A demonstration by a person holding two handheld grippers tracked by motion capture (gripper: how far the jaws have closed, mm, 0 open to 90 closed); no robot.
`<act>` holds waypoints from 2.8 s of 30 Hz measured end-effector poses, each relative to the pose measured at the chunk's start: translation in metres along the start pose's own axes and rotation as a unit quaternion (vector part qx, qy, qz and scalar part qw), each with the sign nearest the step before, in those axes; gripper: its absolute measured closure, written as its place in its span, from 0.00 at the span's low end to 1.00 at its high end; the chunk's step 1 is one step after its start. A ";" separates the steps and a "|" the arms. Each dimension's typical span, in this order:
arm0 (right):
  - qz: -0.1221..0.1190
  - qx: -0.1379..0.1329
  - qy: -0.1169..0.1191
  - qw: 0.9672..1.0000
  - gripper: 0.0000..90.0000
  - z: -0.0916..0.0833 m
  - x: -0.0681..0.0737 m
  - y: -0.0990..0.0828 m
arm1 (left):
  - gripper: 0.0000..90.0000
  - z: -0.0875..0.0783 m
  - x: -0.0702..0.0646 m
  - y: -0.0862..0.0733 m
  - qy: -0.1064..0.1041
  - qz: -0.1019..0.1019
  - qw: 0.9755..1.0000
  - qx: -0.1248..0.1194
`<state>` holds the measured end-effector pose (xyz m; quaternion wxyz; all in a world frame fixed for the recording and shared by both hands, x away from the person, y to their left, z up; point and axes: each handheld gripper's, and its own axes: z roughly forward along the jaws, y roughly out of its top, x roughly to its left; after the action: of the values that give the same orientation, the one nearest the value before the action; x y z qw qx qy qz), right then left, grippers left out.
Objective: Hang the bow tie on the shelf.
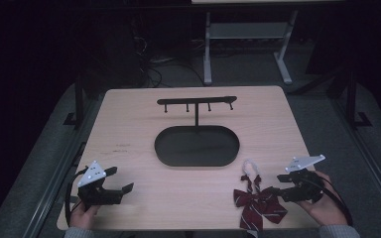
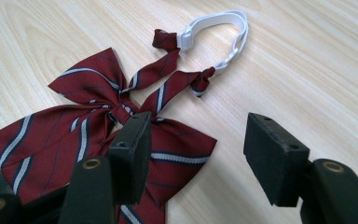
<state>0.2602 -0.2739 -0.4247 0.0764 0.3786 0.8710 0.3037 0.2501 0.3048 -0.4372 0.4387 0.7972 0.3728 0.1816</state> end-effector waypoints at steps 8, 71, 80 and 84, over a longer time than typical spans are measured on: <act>-0.020 0.015 0.002 1.000 0.45 0.000 0.002 0.015 | 0.15 0.001 -0.001 0.001 -0.001 0.004 1.000 0.001; -0.049 0.122 0.018 0.991 0.59 0.056 -0.018 0.099 | 0.15 -0.001 0.000 0.002 -0.002 0.003 1.000 -0.005; -0.036 0.147 0.003 0.988 0.67 0.072 -0.025 0.106 | 0.15 0.000 -0.001 0.003 -0.004 0.002 1.000 -0.004; -0.037 0.167 -0.018 0.985 0.71 0.081 -0.027 0.106 | 0.15 0.000 -0.001 0.002 -0.003 0.001 1.000 -0.005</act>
<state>0.3735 -0.1992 -0.4298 0.0391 0.3591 0.9212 0.1443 0.2502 0.3033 -0.4348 0.4439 0.7957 0.3698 0.1817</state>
